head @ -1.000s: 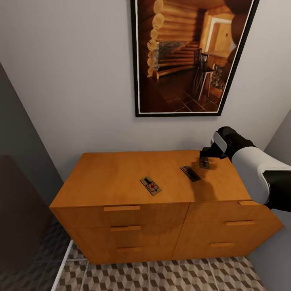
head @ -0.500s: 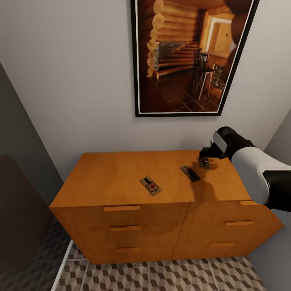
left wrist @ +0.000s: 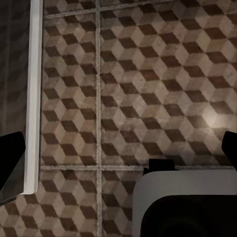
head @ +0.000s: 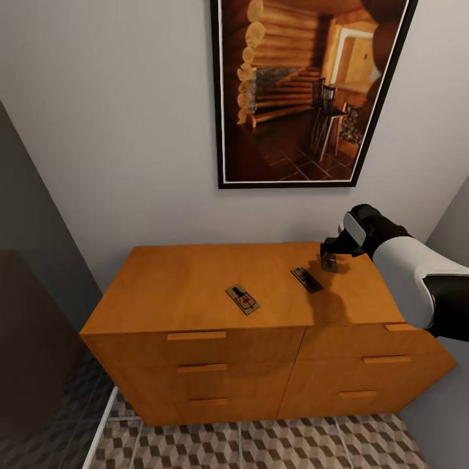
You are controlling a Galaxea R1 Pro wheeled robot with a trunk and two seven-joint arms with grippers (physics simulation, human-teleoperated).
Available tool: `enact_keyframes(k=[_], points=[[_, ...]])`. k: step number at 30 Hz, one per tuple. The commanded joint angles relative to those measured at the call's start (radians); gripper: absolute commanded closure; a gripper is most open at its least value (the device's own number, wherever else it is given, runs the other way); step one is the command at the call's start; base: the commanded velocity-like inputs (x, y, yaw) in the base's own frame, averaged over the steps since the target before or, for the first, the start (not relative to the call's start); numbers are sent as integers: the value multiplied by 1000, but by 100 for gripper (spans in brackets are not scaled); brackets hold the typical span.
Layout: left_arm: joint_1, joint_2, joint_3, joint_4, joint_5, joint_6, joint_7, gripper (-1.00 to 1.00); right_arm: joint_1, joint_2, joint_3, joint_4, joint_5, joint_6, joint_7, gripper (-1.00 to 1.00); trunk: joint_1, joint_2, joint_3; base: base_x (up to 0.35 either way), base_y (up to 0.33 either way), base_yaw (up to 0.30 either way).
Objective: Take the four mousetraps from the cabinet in the bathroom and place them on the bathroom floor. Make sure all four end up on the same floor surface, and ensure that at least two of them are either under or directly next to the same bathroom sink.
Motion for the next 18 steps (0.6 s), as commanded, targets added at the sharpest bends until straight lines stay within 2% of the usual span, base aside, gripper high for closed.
enact_keyframes(k=[1,18], points=[[-2,0,-8,4,5,-5,3,-100,0,-1,6,-1,-11,4,-7,-100,0,0,-1,0,0,0],[-1,0,-8,4,5,-6,3,-100,0,0,7,25,-11,2,-5,-100,0,0,-1,0,0,0]])
